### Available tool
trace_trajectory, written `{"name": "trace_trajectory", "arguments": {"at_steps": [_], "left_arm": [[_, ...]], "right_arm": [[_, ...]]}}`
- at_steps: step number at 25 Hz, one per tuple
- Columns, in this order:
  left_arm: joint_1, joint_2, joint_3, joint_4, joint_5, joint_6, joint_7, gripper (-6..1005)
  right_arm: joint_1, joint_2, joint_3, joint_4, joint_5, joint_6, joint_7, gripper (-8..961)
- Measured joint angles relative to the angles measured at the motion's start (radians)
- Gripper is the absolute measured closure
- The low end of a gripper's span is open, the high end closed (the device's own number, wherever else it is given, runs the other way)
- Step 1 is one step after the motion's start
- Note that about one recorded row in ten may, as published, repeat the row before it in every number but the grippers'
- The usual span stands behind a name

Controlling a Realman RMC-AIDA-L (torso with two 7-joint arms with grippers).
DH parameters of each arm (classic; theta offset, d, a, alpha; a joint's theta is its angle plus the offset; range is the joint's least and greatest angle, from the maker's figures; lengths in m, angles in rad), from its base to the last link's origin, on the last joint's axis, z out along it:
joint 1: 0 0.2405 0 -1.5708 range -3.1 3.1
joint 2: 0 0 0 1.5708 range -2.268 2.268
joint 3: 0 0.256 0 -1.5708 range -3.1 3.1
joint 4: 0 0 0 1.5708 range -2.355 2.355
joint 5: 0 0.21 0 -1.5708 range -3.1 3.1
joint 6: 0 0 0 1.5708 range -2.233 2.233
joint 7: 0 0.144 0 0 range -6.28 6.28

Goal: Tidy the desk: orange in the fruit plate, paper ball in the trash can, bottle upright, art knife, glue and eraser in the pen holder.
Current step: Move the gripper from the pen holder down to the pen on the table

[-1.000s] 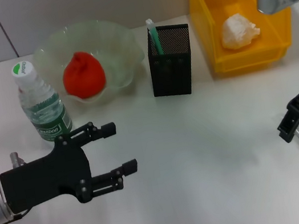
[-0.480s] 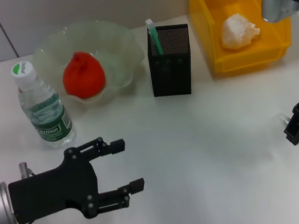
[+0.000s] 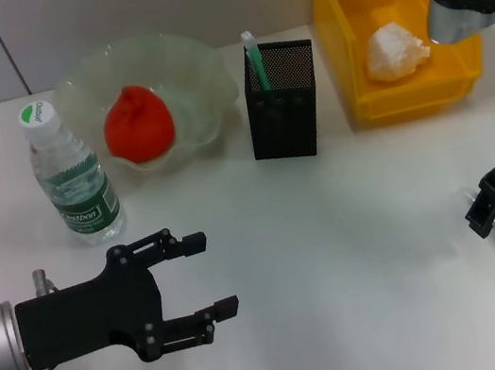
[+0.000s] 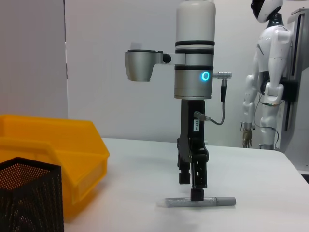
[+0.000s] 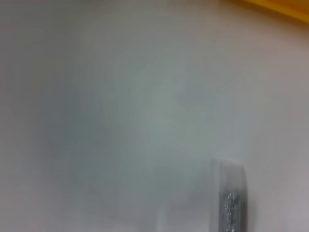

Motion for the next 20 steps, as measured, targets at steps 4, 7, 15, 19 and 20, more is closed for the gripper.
{"name": "trace_trajectory", "arguments": {"at_steps": [4,7,15,19,20], "left_arm": [[0.002,-0.001,0.0,0.001,0.001,-0.002,0.0,197],[0.003,-0.002,0.0,0.001,0.001,-0.003,0.0,197],[0.004,-0.002,0.0,0.003,0.001,-0.003,-0.002,197],[0.003,-0.002,-0.001,0.002,0.001,-0.003,0.0,197],[0.003,-0.002,-0.001,0.002,0.001,-0.003,0.0,197]], "right_arm": [[-0.003,0.002,-0.021,0.017,0.0,0.019,0.001,141],[-0.002,0.003,-0.023,0.037,0.0,0.03,0.0,206],[-0.006,0.006,-0.023,0.039,0.002,0.038,-0.004,369],[-0.01,0.007,-0.025,0.039,0.002,0.042,-0.006,447],[-0.011,0.007,-0.025,0.039,0.002,0.042,-0.006,467]]}}
